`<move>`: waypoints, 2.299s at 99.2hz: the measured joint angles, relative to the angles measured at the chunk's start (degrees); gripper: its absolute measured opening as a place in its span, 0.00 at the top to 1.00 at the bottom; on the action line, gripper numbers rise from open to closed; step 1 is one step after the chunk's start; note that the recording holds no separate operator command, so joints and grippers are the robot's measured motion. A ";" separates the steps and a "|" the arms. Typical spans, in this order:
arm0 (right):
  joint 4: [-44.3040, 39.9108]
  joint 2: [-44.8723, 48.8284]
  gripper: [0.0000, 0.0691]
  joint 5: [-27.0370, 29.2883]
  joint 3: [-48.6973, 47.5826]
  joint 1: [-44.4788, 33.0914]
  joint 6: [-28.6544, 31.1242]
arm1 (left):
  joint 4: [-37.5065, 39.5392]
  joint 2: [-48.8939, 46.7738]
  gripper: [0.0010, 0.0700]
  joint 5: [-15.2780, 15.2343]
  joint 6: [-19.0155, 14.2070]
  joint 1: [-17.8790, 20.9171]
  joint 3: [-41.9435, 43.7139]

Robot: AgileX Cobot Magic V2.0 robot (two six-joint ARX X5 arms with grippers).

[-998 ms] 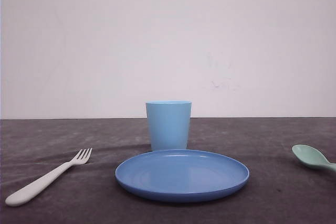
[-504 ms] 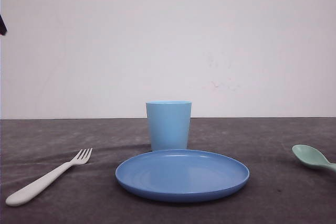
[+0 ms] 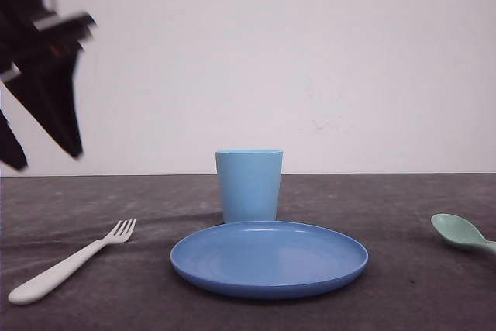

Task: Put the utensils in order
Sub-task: 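Lower the left gripper onto the white fork and close on its handle, then lift the white fork with the left gripper and carry it over the cup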

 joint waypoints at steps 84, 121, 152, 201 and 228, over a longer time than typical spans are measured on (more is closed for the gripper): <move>-0.31 1.46 0.38 0.00 0.00 0.00 0.00 | 9.20 16.79 0.69 -5.05 -5.27 -7.17 0.00; -0.33 1.46 0.38 0.00 0.00 0.00 0.00 | 9.51 17.29 0.91 -5.18 -5.66 -7.17 0.20; -0.33 1.46 0.38 0.00 0.00 0.00 0.00 | 9.05 17.25 0.96 -5.18 -6.05 -7.19 1.18; 1.36 1.46 0.38 0.02 0.00 0.00 0.00 | 40.50 0.28 0.96 -12.76 1.70 -9.79 4.81; 4.00 1.46 0.38 0.02 0.00 0.00 0.00 | 58.29 10.51 0.96 -12.74 7.93 -13.31 4.81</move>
